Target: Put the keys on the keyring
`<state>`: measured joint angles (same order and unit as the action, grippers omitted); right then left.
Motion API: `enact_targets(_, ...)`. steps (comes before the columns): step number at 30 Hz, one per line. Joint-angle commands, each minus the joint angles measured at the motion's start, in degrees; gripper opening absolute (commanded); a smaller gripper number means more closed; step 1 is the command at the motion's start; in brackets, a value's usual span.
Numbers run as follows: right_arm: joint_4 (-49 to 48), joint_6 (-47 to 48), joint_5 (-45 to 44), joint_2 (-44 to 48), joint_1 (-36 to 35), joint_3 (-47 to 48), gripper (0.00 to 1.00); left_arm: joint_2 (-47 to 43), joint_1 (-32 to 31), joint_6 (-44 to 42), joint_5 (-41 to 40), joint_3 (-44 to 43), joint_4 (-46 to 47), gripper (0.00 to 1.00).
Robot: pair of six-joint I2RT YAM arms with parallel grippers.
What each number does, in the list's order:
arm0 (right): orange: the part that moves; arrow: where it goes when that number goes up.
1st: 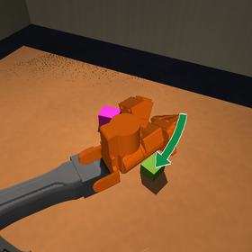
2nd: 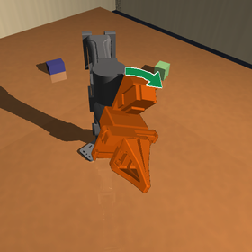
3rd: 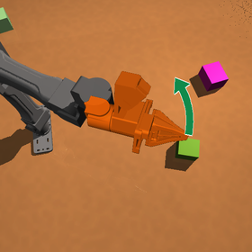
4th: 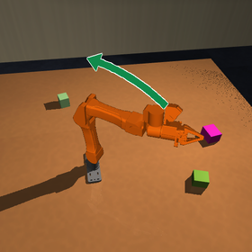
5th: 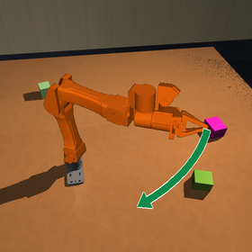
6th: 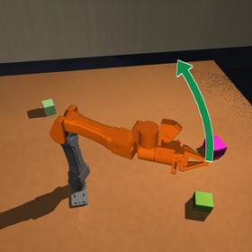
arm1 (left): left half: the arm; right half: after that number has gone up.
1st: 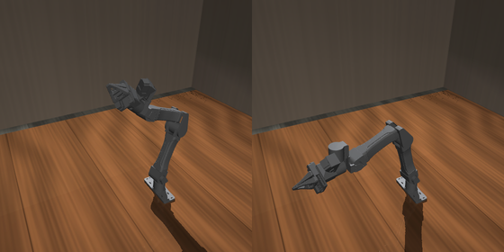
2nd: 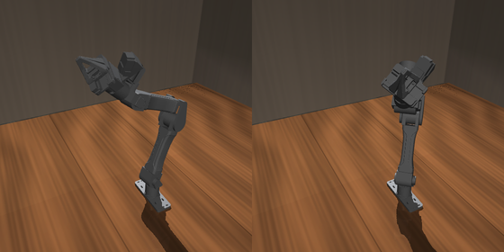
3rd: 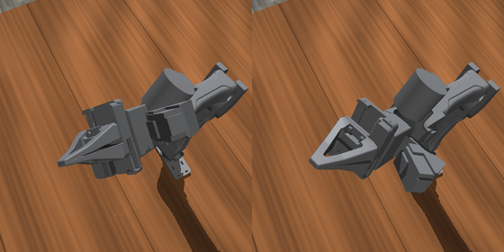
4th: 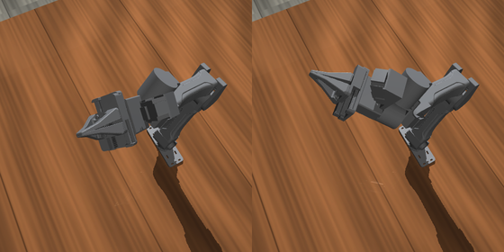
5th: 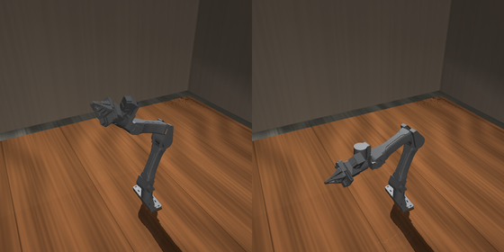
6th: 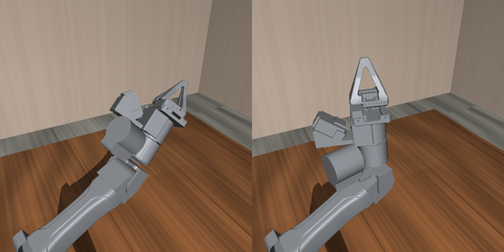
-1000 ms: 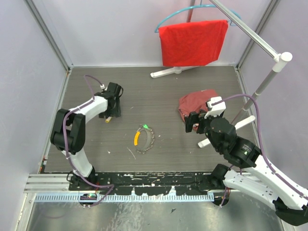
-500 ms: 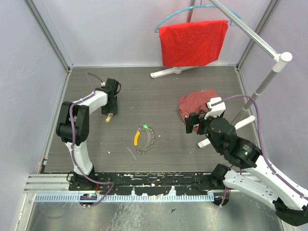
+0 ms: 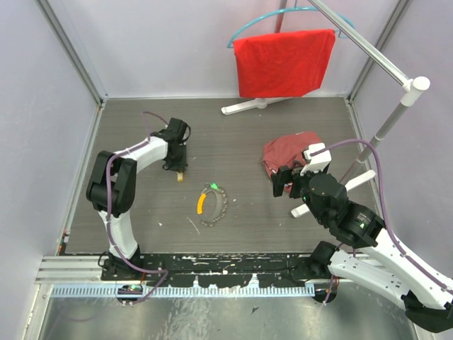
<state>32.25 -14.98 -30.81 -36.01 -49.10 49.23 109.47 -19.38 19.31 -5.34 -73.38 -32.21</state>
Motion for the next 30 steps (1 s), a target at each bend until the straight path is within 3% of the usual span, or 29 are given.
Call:
enact_targets(1, -1.04, -0.31, 0.8, -0.03, -0.12, 1.79, 1.0, 0.09, -5.58, 2.87, 6.47, -0.57, 1.83, 0.23)
enact_targets(8, 0.39, -0.87, 0.43, 0.52, -0.12, 2.28, 1.0, -0.44, -12.65, 1.95, 9.81, -7.27, 1.32, 0.21)
enact_targets(14, 0.53, -1.69, 0.05, 1.29, -0.12, 1.81, 1.0, -2.8, -15.94, 1.03, 11.45, -8.65, 0.83, 0.11)
enact_targets(20, 1.02, -1.54, 1.43, -2.06, -0.12, 1.93, 1.0, -8.25, -14.56, 3.02, 5.17, -4.11, -0.52, 0.27)
enact_targets(23, 0.21, -0.86, 5.82, -7.4, -0.12, 3.35, 1.0, -15.8, -12.97, 5.08, 3.01, 1.47, 0.5, 0.36)
enact_targets(28, -3.33, -1.97, 13.97, -21.54, -0.12, 8.62, 1.0, -28.66, -10.8, 7.78, -1.71, 11.06, -1.74, 0.39)
enact_targets(30, -6.49, -4.92, 14.56, -26.99, -0.16, 10.19, 0.93, -33.32, -10.68, 8.86, -2.49, 14.59, -2.87, 0.39)
